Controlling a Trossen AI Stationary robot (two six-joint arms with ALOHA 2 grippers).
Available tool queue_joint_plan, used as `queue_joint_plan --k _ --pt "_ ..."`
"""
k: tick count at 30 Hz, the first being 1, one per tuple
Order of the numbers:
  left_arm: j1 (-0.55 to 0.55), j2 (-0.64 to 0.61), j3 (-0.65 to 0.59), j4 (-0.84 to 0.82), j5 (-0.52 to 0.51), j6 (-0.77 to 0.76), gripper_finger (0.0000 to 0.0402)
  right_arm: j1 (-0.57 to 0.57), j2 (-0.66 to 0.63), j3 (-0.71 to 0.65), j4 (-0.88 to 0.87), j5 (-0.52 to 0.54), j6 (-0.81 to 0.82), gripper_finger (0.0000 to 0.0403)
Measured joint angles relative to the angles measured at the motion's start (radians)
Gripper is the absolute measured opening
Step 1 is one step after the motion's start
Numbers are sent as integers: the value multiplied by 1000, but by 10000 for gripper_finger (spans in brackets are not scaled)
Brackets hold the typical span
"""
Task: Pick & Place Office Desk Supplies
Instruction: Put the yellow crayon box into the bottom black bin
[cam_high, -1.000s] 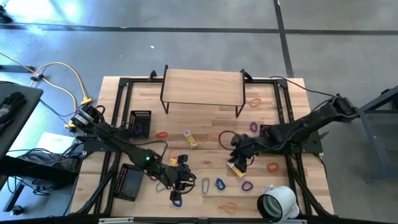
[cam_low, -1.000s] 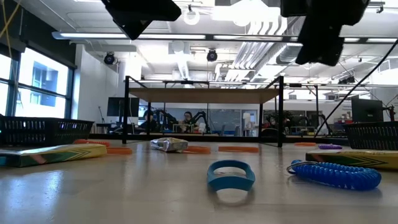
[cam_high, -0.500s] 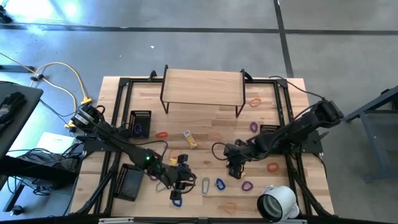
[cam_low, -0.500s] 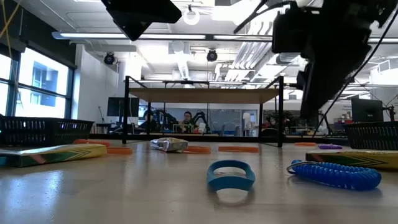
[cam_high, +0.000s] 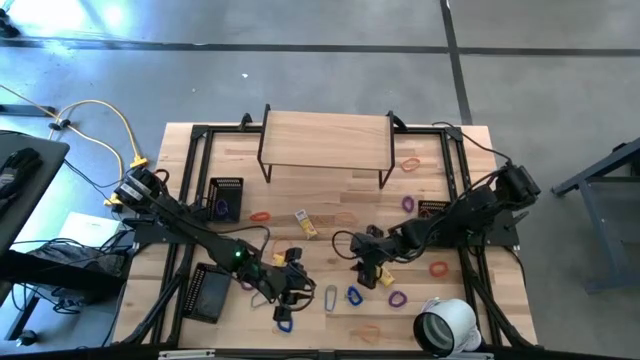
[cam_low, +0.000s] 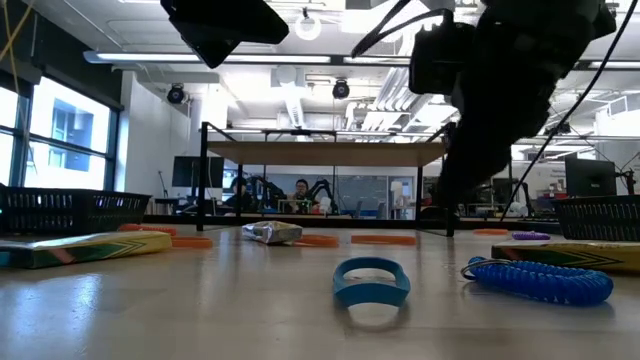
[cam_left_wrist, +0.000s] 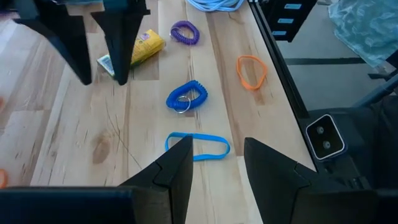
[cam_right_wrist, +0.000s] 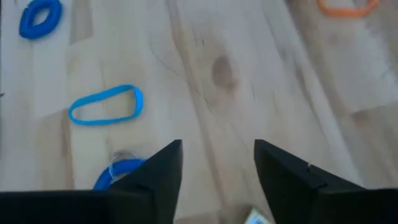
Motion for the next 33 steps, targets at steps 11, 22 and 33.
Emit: queue_joint_plan --k 11,22,33 --pt "-9 0 0 -15 0 -6 139 -21 -40 3 -37 -10 -6 332" --pt "-9 0 0 -22 0 -7 139 7 -70 81 -504 53 354 357" --pt "-15 0 0 -28 0 -8 139 88 -70 81 -446 -26 295 356"
